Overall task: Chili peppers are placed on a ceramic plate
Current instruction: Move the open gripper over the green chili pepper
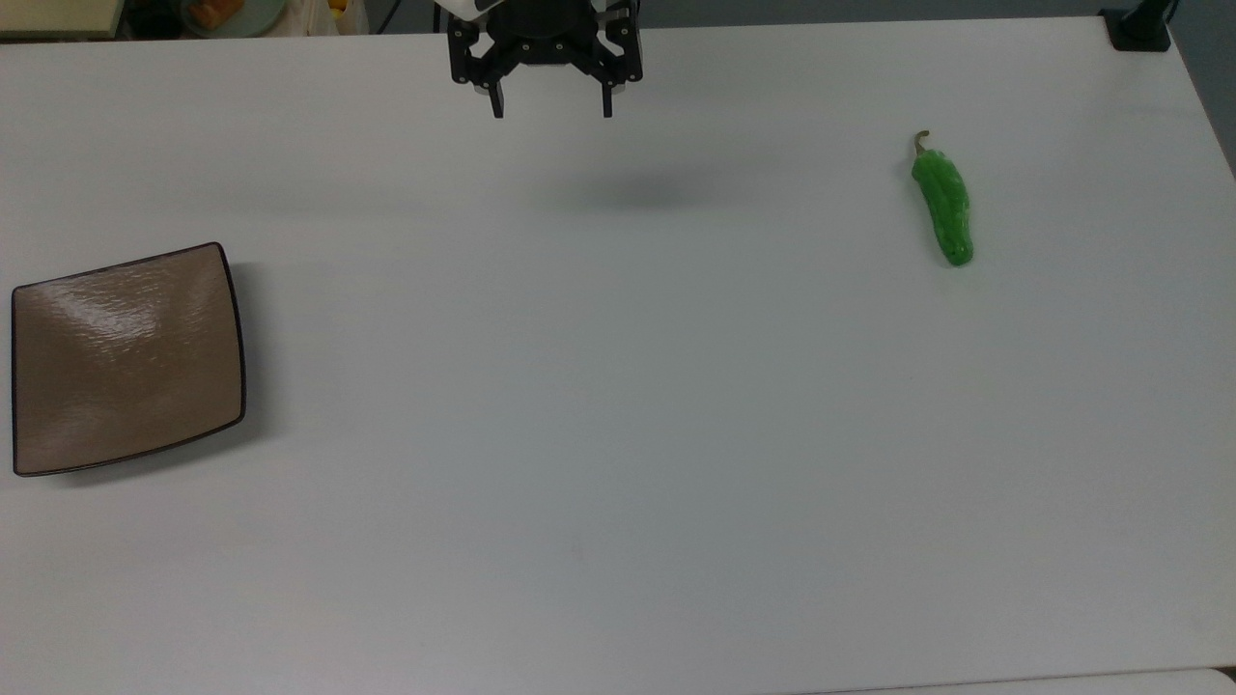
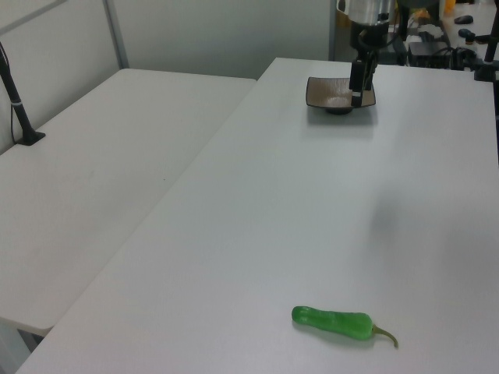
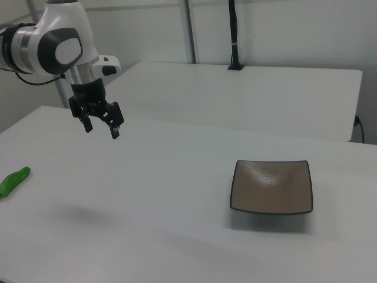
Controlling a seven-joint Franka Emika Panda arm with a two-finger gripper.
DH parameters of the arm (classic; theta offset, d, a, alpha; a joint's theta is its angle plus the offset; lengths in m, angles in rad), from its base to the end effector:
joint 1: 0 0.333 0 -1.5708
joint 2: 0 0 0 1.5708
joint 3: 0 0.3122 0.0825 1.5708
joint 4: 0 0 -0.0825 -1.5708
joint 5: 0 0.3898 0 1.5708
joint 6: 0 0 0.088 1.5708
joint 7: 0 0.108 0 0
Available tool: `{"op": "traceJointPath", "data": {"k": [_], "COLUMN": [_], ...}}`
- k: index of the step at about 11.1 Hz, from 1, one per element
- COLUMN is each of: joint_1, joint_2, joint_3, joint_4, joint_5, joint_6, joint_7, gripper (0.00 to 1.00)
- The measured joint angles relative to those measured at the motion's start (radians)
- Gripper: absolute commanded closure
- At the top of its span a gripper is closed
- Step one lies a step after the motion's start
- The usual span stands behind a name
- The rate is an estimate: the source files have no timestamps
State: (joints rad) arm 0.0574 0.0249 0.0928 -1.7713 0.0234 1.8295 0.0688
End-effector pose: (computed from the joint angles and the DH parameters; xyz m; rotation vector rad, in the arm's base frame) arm 0.5734 0.0882 0.5314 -3.1105 -0.1178 -0.0474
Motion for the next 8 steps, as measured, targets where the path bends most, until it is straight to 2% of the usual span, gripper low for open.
{"op": "traceJointPath", "data": {"k": [3, 6, 8], "joint_1": [0.017, 0.041, 0.086], "joint_2": [0.015, 0.054, 0.096], "joint_3": [0.044, 0.16, 0.217], "joint_4": [-0.001, -0.003, -0.005], "joint_5": [0.013, 0.015, 0.015], "joint_6": [0.0, 0.058, 0.115], "joint_7": [0.061, 0.189, 0.26], "gripper": [0.0, 0.0, 0.0]}}
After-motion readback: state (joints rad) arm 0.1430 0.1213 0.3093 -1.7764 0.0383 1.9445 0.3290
